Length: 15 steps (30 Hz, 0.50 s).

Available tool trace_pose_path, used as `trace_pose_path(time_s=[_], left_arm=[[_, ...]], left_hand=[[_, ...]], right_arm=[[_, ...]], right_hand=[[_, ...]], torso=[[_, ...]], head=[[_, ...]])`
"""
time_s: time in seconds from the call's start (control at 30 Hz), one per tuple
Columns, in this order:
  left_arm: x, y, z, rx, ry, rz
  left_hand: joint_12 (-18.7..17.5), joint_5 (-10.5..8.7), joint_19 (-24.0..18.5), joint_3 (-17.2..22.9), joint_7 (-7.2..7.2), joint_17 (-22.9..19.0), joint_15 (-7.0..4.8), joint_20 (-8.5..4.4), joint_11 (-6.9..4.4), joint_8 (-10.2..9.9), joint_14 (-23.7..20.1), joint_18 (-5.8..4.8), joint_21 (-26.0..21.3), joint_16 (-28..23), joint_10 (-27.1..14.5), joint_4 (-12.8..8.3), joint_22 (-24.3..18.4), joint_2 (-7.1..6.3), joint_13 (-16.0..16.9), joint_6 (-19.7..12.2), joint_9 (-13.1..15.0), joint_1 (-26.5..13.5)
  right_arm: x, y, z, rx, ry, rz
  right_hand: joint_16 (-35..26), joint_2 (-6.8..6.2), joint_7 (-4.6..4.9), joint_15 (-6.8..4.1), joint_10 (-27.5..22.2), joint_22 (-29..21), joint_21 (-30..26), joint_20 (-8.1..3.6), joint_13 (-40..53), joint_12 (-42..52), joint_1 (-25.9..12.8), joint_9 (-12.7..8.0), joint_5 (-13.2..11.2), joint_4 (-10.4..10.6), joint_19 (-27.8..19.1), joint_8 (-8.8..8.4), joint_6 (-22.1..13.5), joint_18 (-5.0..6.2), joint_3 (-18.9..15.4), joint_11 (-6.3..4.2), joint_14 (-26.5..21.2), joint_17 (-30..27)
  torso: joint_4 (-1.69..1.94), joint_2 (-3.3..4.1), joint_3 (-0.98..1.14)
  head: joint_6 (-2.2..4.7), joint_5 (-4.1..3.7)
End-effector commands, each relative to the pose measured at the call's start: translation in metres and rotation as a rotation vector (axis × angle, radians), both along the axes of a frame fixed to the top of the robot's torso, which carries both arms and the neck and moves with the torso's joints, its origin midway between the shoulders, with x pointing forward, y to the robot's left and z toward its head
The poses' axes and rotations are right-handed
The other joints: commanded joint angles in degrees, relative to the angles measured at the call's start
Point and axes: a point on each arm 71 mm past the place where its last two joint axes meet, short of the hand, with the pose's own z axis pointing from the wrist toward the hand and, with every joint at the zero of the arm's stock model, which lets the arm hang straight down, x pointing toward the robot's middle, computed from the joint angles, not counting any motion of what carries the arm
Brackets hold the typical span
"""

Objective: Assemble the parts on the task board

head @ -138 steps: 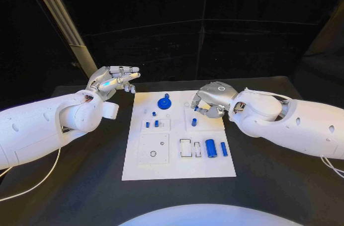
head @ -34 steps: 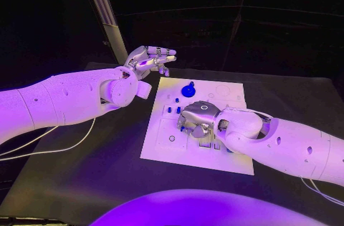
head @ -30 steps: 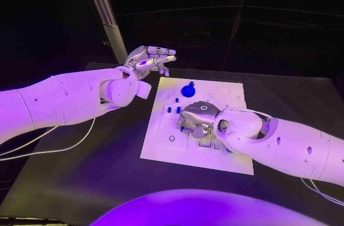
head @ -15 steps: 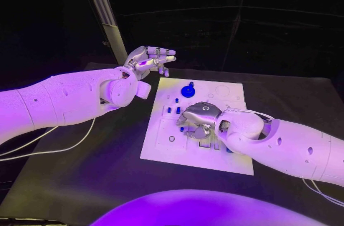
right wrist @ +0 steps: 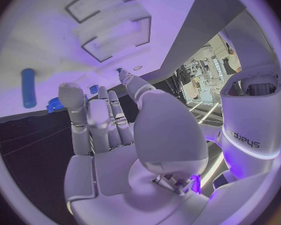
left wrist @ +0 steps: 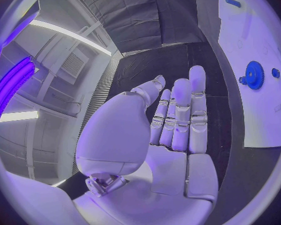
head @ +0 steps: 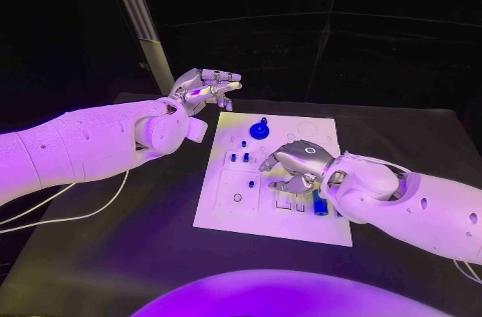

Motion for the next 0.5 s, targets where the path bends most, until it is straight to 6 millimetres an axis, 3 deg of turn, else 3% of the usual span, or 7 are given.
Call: trace_pose_path(time_s=[0.03,0.23,0.5], left_arm=[[0.0,-0.001,0.001,-0.01,0.001,-0.013],[0.0,-0.001,0.001,-0.01,0.001,-0.015],[0.0,-0.001,0.001,-0.011,0.003,-0.018]], left_hand=[[0.3,0.22,-0.4,0.2,0.15,0.0,-0.02,-0.13,-0.12,0.1,-0.3,0.72,-0.1,-0.3,-0.5,-0.3,-0.1,0.07,0.0,0.2,-0.1,0.3],[0.3,0.22,-0.4,0.2,0.15,-0.1,-0.02,-0.13,-0.12,0.1,-0.3,0.72,-0.1,-0.4,-0.5,-0.3,-0.1,0.08,-0.1,0.2,-0.1,0.3],[0.3,0.22,-0.4,0.2,0.15,-0.1,-0.02,-0.13,-0.12,0.1,-0.3,0.72,-0.1,-0.4,-0.5,-0.3,-0.1,0.08,-0.1,0.2,-0.1,0.3]], right_arm=[[0.008,-0.015,0.014,0.053,-0.009,-0.063],[0.024,-0.05,0.027,-0.005,-0.027,-0.167],[0.033,-0.062,0.026,-0.062,-0.025,-0.212]], right_hand=[[0.2,0.49,-0.11,0.05,0.4,0.2,0.3,-0.1,0.0,0.4,0.1,0.0,0.2,0.1,0.5,0.34,0.3,-0.08,-0.5,-0.08,0.4,0.0],[-0.2,-0.24,-0.64,-0.06,-1.1,-0.7,-0.3,-0.27,-0.3,0.3,-0.3,-0.2,0.0,0.5,0.3,-0.4,-0.5,0.01,-2.5,-0.32,0.3,-0.8],[-0.6,0.03,-0.95,-0.09,-2.0,-1.1,-0.7,-0.26,-0.3,0.5,0.2,-0.3,-0.4,0.7,0.3,-0.46,-1.0,0.03,-3.8,-0.47,0.4,-1.4]], torso=[[-0.13,-0.13,-0.19],[-0.1,-0.1,-0.06],[0.1,-0.01,-0.11]], head=[[0.65,-1.06],[1.6,-2.33],[2.03,-2.79]])
